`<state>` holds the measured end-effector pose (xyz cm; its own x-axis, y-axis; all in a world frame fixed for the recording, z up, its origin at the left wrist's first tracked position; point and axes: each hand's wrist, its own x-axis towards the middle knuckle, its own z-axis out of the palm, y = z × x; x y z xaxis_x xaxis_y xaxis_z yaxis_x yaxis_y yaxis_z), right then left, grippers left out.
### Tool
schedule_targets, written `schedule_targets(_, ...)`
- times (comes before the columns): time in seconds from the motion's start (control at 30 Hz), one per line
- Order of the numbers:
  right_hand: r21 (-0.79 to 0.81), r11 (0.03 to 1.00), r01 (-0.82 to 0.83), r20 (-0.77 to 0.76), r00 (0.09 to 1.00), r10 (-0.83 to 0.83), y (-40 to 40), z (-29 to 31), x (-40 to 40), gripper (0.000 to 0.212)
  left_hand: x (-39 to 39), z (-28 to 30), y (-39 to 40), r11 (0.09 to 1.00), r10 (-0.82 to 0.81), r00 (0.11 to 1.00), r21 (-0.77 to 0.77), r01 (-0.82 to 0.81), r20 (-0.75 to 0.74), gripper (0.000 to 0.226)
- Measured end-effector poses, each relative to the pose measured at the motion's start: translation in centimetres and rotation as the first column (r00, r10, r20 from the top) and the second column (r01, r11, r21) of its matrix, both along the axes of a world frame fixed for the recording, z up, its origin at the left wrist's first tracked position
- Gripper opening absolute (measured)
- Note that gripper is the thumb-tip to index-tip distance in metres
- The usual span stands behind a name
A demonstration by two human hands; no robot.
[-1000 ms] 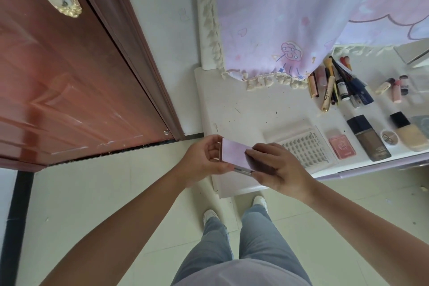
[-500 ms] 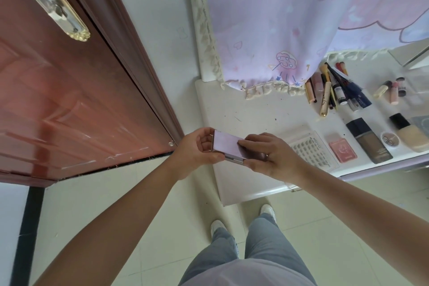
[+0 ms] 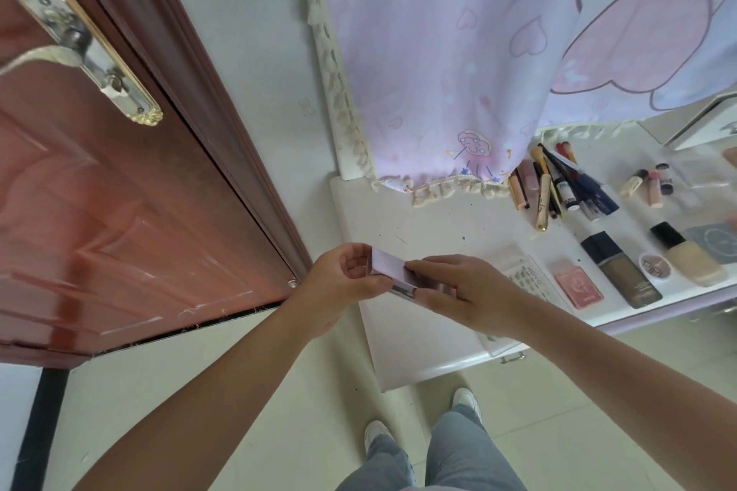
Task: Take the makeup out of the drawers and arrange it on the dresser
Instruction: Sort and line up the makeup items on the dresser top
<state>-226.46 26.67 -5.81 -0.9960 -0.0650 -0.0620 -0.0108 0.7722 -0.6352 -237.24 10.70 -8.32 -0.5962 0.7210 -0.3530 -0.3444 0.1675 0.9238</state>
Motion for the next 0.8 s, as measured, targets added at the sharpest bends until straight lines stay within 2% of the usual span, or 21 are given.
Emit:
schedule_targets(0.07,0.029,0.999,-0.036,0.022,0.999,0.036,0.2,0.3,-0.1,0.070,0.1,0.1,0.0,1.000,0.006,1.000,0.011,-0.006,0.012,0.056)
schedule_targets(0.13,-0.049,0.999,-0.001,0.060,0.998,0.004,0.7,0.6,-0.3,0.046,0.3,0.2,0.0,1.000,0.010,1.000,0.025,-0.011,0.028,0.061)
schedule_targets(0.17,-0.135,0.989,0.064,0.136,0.990,-0.045,1.0,1.0,-0.4,0.033,0.3,0.2,0.0,0.999,0.008,0.999,0.031,-0.010,0.035,0.062)
schedule_targets(0.23,-0.202,0.963,0.176,0.277,0.954,-0.116,1.8,1.4,-0.6,0.033,0.3,0.2,-0.2,0.999,-0.013,0.999,0.042,0.011,0.048,0.063)
schedule_targets(0.3,-0.235,0.946,0.225,0.400,0.909,-0.117,2.5,1.9,-0.7,0.026,0.1,0.1,-0.3,0.997,-0.062,0.995,0.041,0.059,0.075,0.061)
schedule_targets(0.4,-0.283,0.898,0.336,0.533,0.834,-0.144,4.0,2.3,-2.0,0.041,-0.3,-0.2,-0.4,0.994,-0.102,0.983,0.044,0.096,0.150,0.054)
schedule_targets(0.5,-0.387,0.788,0.480,0.630,0.761,-0.154,4.6,3.4,-3.7,0.033,-0.6,-0.5,-0.4,0.995,-0.091,0.976,0.046,0.084,0.198,0.049)
schedule_targets(0.6,-0.528,0.632,0.568,0.634,0.758,-0.151,5.1,2.7,-4.8,0.036,-0.7,-0.9,-0.2,1.000,-0.021,0.975,0.015,0.018,0.220,0.048)
schedule_targets(0.67,-0.629,0.505,0.591,0.588,0.787,-0.188,5.4,1.4,-5.0,0.034,-0.8,-1.6,-0.2,0.997,0.072,0.964,0.000,-0.074,0.257,0.048)
schedule_targets(0.7,-0.660,0.487,0.572,0.549,0.810,-0.206,5.4,0.7,-4.9,0.028,-0.7,-2.0,-0.3,0.992,0.121,0.951,-0.006,-0.124,0.285,0.047)
schedule_targets(0.73,-0.663,0.509,0.549,0.508,0.829,-0.233,5.1,-0.1,-4.7,0.024,-0.6,-2.4,-0.5,0.986,0.163,0.936,-0.012,-0.167,0.314,0.047)
schedule_targets(0.8,-0.660,0.510,0.551,0.459,0.834,-0.307,4.5,-2.0,-4.3,0.023,-0.4,-3.2,-0.7,0.976,0.213,0.916,-0.034,-0.214,0.339,0.048)
